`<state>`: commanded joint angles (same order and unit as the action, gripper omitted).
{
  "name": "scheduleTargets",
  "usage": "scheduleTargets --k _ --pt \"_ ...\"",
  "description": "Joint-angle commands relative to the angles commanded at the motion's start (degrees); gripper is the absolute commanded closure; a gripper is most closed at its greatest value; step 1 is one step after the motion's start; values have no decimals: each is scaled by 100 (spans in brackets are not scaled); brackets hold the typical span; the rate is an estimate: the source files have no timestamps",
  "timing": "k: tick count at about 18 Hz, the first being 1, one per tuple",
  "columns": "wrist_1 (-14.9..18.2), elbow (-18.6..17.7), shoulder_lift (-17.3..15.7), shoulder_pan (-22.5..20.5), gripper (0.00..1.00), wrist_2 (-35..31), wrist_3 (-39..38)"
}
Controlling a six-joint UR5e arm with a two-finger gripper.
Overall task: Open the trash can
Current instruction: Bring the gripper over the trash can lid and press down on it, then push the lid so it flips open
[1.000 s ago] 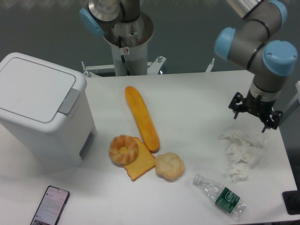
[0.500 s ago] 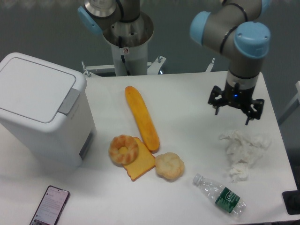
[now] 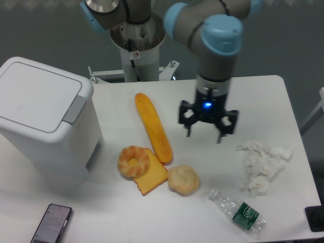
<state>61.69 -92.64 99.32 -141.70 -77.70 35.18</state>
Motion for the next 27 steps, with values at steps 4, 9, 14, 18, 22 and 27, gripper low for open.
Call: scheduleTargets --k 4,9,14,18,22,27 --pt "45 0 -404 414 83 333 -870" --pt "45 18 -616 818 85 632 -1671" --pt "71 0 -783 1214 89 835 -2093" --pt "167 -9 -915 1513 91 870 -2357" --pt "238 -88 -924 1548 91 870 -2340" --pt "238 -184 -924 1522 90 862 -2314"
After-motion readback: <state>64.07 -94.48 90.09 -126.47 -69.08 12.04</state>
